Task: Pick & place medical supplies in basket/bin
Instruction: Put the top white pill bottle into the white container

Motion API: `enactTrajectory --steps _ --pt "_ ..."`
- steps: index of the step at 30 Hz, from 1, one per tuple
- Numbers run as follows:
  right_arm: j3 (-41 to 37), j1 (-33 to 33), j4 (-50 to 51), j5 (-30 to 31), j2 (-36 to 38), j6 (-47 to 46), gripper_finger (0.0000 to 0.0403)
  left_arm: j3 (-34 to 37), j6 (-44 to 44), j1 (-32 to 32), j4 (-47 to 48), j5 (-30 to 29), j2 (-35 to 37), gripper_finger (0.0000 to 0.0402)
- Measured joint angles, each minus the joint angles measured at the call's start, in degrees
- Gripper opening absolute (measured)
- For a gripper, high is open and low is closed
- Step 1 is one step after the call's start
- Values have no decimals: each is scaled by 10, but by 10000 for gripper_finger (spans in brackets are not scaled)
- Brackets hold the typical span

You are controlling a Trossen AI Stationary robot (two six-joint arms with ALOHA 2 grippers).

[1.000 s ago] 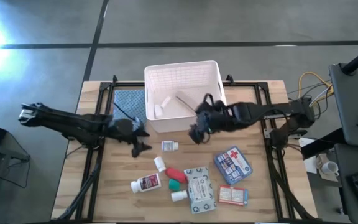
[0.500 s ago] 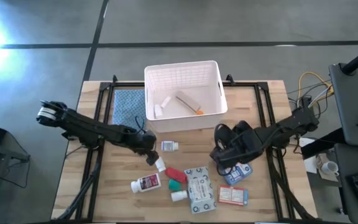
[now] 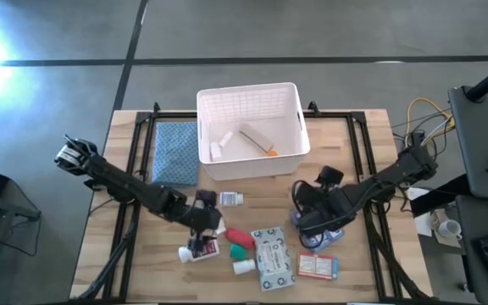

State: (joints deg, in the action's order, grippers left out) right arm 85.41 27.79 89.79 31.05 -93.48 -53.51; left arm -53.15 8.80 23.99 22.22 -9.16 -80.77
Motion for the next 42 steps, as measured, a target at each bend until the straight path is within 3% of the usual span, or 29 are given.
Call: enactTrajectory --steps 4,15,25,29,37,42 --pt "-23 0 -4 5 17 7 327 -5 -131 -9 16 -1 -5 322" --pt "-34 5 -10 3 69 -51 326 5 -319 -27 40 19 -74 322" --pt "-34 6 -17 5 79 -93 326 -36 -321 -49 62 30 -151 313" --pt "-35 6 -20 5 79 -96 327 -50 -321 -53 90 42 -162 273" --pt "-56 6 -25 7 79 -110 326 -56 -321 -53 104 46 -162 155" --pt "-66 6 -42 7 79 -104 326 -90 -243 -53 216 47 -157 138"
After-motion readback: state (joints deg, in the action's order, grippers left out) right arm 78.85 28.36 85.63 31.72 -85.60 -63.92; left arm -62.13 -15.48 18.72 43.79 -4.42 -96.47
